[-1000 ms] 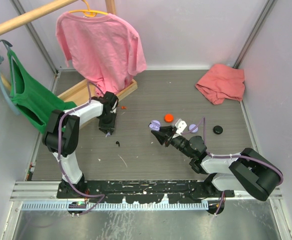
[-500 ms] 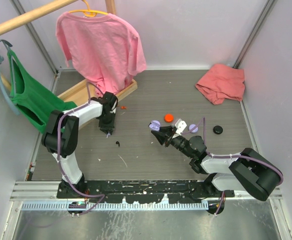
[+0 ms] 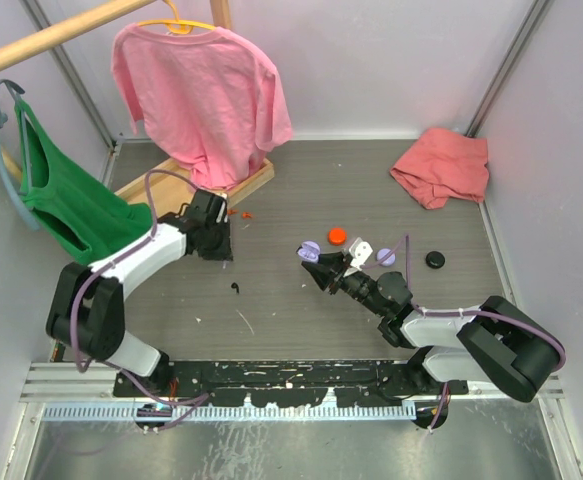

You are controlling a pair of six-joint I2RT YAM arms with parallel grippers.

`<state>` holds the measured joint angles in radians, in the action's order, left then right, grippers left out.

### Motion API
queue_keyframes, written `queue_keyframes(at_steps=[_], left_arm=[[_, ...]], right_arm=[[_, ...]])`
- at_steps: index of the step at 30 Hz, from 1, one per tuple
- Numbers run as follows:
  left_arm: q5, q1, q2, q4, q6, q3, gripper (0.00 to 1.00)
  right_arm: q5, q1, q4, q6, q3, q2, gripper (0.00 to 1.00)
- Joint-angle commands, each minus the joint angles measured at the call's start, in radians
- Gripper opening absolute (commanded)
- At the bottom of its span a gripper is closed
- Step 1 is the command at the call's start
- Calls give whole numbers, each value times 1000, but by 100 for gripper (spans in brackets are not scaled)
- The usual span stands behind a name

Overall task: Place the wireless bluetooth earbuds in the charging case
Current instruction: Pick up the earbud from the center of the board, then place the earbud in the charging case.

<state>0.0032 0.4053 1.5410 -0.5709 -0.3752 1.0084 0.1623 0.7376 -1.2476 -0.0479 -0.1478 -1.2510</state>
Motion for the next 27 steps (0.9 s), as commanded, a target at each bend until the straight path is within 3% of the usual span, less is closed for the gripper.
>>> queue_keyframes(at_steps=[1,13,27], left_arm=[[38,28,-135,161,-77,-50,5],[55,167,-416,432,-139,-188,5],[63,387,-482,731,-33,-232,5]], right_arm=[[5,0,-59,10,-33,17,1],[15,1,-59,-3,-31,27,1],[32,1,-73,-16,-22,51,1]])
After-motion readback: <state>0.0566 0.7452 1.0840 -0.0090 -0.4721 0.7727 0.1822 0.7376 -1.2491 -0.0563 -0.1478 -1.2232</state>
